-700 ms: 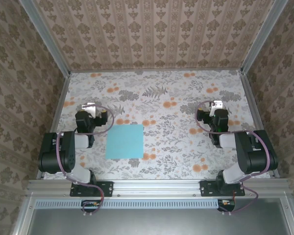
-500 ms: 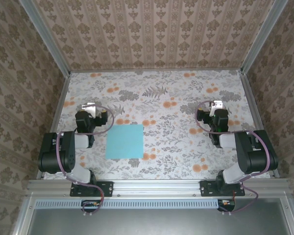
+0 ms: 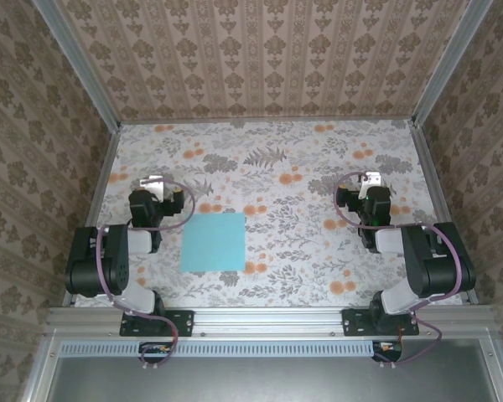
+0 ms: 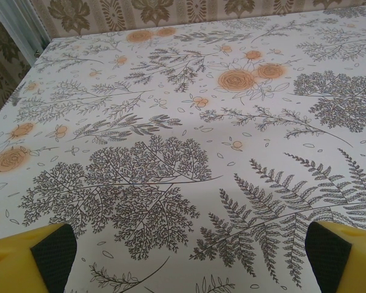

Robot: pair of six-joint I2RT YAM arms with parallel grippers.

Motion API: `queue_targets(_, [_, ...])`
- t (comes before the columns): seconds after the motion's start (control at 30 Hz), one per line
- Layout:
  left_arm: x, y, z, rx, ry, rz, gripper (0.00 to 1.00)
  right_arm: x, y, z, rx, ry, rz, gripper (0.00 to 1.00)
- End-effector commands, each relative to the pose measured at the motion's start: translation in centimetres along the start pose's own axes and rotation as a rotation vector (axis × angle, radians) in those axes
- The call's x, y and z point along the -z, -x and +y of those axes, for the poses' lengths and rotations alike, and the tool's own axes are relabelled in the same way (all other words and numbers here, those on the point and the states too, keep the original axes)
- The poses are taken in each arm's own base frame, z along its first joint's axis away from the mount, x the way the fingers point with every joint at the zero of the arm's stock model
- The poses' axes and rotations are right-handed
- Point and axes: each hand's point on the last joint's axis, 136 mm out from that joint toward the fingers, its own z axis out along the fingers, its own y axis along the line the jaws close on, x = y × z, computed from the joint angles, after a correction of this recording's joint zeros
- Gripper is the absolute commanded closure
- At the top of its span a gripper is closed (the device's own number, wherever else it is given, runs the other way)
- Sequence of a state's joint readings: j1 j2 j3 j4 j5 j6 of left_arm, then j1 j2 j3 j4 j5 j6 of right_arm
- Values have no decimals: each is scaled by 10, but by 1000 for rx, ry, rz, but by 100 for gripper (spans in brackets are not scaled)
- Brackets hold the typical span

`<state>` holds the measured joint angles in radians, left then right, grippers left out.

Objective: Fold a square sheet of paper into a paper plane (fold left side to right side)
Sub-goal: Move the square sheet of paper to the center of the table.

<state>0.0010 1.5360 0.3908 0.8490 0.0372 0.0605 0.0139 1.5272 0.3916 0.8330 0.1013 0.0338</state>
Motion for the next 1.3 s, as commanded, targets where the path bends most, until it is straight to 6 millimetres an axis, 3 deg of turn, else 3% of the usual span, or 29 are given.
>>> queue_targets(0.0, [10, 21, 9, 21, 46, -49, 0, 0, 15, -4, -29, -27, -39, 0])
queue_targets(0.17, [39, 57, 26, 57, 134, -43, 0, 10, 35, -9, -35, -55, -22, 0])
queue_targets(0.27, [55, 68, 42, 176, 218, 63, 0, 24, 51, -11, -53, -61, -29, 0])
queue_targets(0.37, [67, 77, 40, 291, 209, 175, 0, 38, 65, -10, -121, -50, -16, 0])
queue_targets(0.47, [77, 75, 20, 365, 129, 305, 0, 51, 74, 0, -217, 2, 20, 0])
queue_targets(0.7, [115, 37, -56, 341, -60, 647, 12, 74, 76, 34, -291, 106, 128, 0])
queue_targets(0.83, [139, 5, -95, 280, -127, 796, 26, 81, 71, 52, -282, 149, 163, 0])
queue_targets(0.93, [151, -17, -113, 245, -157, 877, 38, 83, 67, 61, -259, 164, 177, 0])
queue_targets(1.1, [156, -54, -130, 235, -182, 983, 61, 85, 65, 70, -230, 168, 186, 0])
queue_targets(1.27, [148, -70, -165, 218, -280, 1029, 72, 86, 66, 73, -209, 159, 185, 0])
